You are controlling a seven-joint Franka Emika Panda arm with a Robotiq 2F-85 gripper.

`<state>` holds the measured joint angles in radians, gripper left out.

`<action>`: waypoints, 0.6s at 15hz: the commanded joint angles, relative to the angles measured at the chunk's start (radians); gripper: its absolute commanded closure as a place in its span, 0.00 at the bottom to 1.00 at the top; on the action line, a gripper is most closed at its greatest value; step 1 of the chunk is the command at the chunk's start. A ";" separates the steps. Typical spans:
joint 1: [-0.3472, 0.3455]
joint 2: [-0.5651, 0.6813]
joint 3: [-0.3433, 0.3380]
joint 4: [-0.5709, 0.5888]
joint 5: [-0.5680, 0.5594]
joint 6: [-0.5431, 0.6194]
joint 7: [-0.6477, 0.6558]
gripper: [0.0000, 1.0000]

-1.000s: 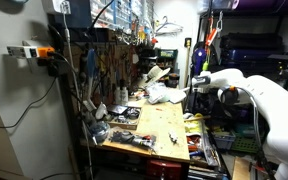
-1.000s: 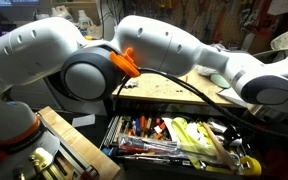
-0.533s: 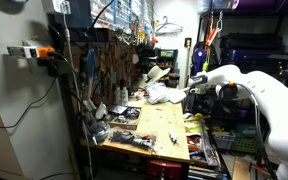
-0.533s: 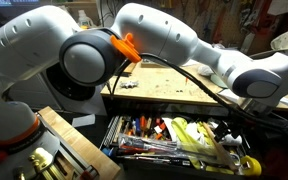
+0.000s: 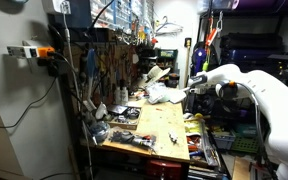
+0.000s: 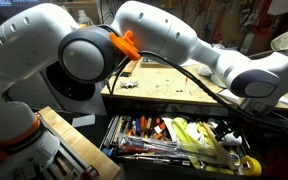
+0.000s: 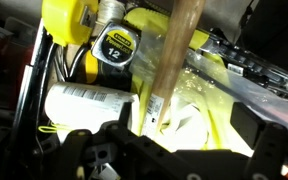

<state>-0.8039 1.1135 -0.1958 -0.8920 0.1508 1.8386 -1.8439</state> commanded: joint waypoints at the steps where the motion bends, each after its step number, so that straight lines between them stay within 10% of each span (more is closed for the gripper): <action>1: -0.003 -0.057 0.004 -0.144 0.041 0.125 0.058 0.00; 9: -0.012 -0.235 0.043 -0.504 0.193 0.374 0.007 0.00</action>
<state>-0.8138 0.9995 -0.1758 -1.1981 0.2888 2.1075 -1.8008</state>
